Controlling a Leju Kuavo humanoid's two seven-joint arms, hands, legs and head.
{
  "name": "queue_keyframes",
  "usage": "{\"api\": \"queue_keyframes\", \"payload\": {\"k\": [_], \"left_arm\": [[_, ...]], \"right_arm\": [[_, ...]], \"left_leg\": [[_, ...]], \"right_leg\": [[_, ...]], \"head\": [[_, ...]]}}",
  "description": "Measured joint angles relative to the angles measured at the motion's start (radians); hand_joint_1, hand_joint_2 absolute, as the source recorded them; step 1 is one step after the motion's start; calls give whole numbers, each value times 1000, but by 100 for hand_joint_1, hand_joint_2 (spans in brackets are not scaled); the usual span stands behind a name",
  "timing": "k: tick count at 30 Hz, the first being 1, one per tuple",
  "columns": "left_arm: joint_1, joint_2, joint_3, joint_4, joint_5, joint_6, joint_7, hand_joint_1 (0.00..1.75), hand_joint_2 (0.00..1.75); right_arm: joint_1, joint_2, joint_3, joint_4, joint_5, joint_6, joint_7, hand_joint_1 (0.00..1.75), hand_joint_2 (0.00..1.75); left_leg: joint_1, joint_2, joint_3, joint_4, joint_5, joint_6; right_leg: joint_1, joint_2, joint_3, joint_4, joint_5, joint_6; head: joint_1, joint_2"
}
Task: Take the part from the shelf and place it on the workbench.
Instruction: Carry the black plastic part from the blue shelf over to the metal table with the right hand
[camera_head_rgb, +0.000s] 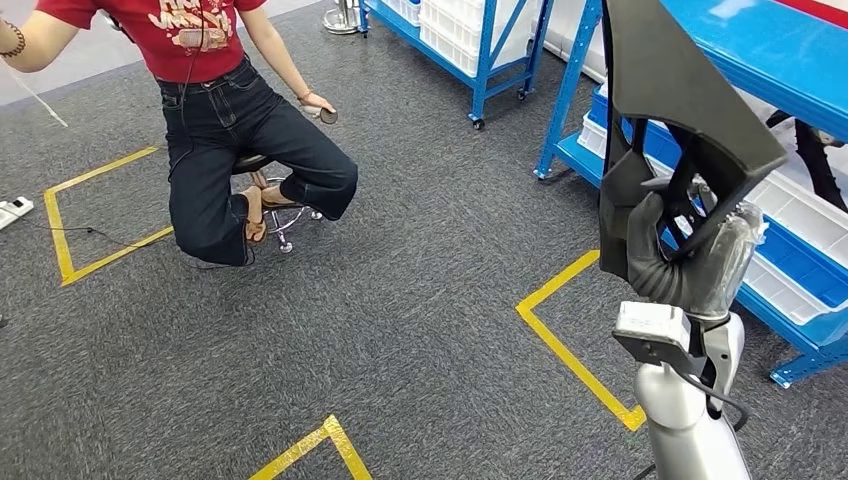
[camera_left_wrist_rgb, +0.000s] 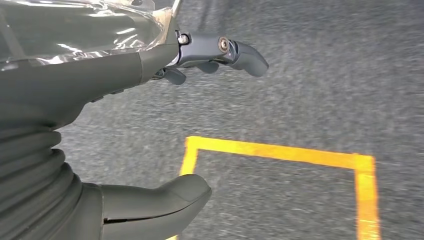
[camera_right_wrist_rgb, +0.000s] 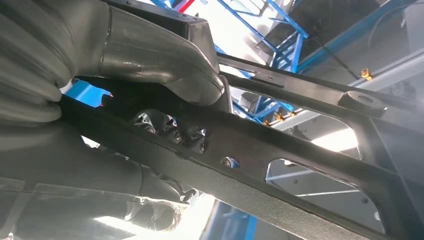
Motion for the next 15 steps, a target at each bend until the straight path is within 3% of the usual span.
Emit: {"api": "queue_keyframes", "payload": {"k": [1, 3, 5, 7, 8, 9, 12, 13, 15], "left_arm": [[3, -1, 0, 0, -2, -1, 9, 0, 175], [4, -2, 0, 1, -4, -3, 29, 0, 175], [3, -2, 0, 2, -8, -2, 52, 0, 175], [3, -4, 0, 3, -16, 5, 82, 0, 175], [4, -5, 0, 3, -19, 10, 96, 0, 175], [5, -6, 0, 4, -21, 14, 109, 0, 175], [4, -6, 0, 4, -22, 20, 135, 0, 175], [2, -6, 0, 4, -22, 18, 140, 0, 175], [1, -6, 0, 5, -15, -4, 149, 0, 175]], "right_arm": [[11, 1, -3, -12, 4, -1, 2, 173, 175], [32, 3, -14, -39, 11, -2, 5, 173, 175], [58, 3, -29, -64, 12, 1, 7, 173, 175], [82, 2, -44, -83, 8, 7, 7, 173, 175], [92, 1, -50, -91, 3, 10, 5, 173, 175], [99, 0, -56, -98, -3, 11, 3, 173, 175], [114, -2, -75, -118, -21, 13, -5, 173, 175], [117, -3, -81, -124, -23, 13, -7, 173, 175], [123, -3, -88, -135, -25, 15, -13, 173, 175]], "left_leg": [[0, 4, -5, 3, -2, -5], [-2, 50, -31, 51, -34, -14], [1, 110, -88, 176, -100, -23], [8, 129, -137, 283, -137, -30], [11, 132, -139, 289, -131, -32], [14, 137, -117, 250, -107, -33], [11, 193, -4, 54, -37, -29], [6, 204, 14, 24, -32, -25], [-1, 190, 15, 17, -33, -12]], "right_leg": [[-2, -10, 2, -2, 3, -6], [-8, -32, 5, -6, 8, -19], [-6, -57, 6, -7, 6, -27], [-2, -83, 5, -7, 5, -31], [-2, -94, 6, -7, 4, -32], [-2, -105, 7, -7, 2, -32], [5, -134, 14, -6, -7, -21], [9, -143, 16, -7, -9, -16], [12, -162, 20, -9, -11, -7]], "head": [[0, 0], [-6, 0], [-12, 0], [-12, 0], [-12, 0], [-13, 0], [-12, 0], [-11, 0], [-10, 0]]}}
